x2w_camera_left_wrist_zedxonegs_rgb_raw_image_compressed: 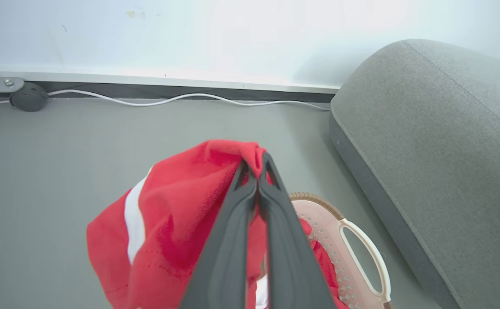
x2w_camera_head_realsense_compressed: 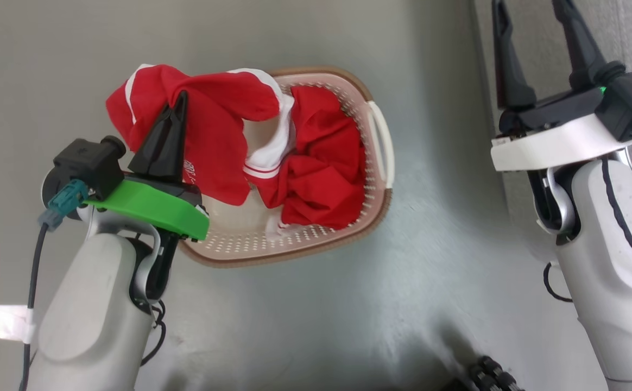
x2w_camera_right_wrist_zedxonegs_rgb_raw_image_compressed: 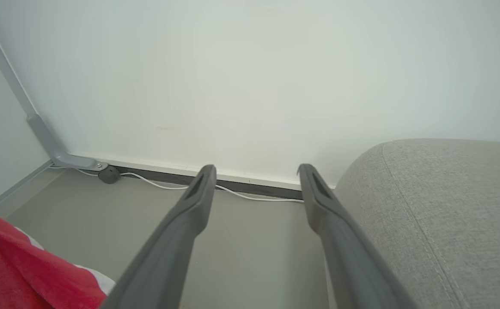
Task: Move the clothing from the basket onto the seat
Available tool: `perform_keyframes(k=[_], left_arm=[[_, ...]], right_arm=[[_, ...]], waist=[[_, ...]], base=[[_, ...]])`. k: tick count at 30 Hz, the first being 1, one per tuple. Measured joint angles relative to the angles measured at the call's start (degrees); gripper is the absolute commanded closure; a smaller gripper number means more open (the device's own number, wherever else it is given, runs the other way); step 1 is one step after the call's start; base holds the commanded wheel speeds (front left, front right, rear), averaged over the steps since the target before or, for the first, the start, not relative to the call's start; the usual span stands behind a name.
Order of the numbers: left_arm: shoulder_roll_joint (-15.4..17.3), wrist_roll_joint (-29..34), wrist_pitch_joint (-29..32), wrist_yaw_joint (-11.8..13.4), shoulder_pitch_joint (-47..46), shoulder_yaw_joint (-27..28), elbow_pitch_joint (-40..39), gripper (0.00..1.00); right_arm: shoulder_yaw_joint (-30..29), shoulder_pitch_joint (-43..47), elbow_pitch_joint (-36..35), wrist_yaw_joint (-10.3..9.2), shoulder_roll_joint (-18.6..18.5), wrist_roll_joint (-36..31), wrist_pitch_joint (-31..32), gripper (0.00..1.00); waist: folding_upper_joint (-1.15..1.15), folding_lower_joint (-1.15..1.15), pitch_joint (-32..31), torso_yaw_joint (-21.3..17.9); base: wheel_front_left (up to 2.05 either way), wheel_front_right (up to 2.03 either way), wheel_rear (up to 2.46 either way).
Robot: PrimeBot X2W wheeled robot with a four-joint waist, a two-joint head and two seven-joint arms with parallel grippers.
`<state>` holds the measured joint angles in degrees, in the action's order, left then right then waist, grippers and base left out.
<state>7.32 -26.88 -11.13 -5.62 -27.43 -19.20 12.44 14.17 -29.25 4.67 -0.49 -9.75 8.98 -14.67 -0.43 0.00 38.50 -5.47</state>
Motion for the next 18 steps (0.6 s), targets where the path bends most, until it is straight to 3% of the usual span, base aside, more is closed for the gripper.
perform_keyframes(k=[5, 13, 18], left_arm=[[-0.99, -0.62, -1.02, -0.44, 1.27, -0.70, 0.01, 1.00], [-1.02, -0.58, -1.36, -1.00, 1.95, -3.78, -1.10, 1.00], [0.10, -0.48, -1.36, -1.21, 2.95, -4.91, -1.71, 1.00]], right_arm=[[0.99, 2.27, 0.46, 1.75, -1.21, -0.49, 0.00, 0.00], [7.81, 5.89, 2.68, 6.73, -1.29, -0.46, 0.00, 0.00], [14.33, 7.46, 4.98, 7.65, -0.41, 0.12, 0.01, 0.00]], waist=[[0.00, 0.00, -3.82, 3.83], [0.00, 0.00, -10.61, 9.22], [0.00, 0.00, -15.21, 11.71]], base=[[0.00, 0.00, 0.00], [0.00, 0.00, 0.00], [0.00, 0.00, 0.00]])
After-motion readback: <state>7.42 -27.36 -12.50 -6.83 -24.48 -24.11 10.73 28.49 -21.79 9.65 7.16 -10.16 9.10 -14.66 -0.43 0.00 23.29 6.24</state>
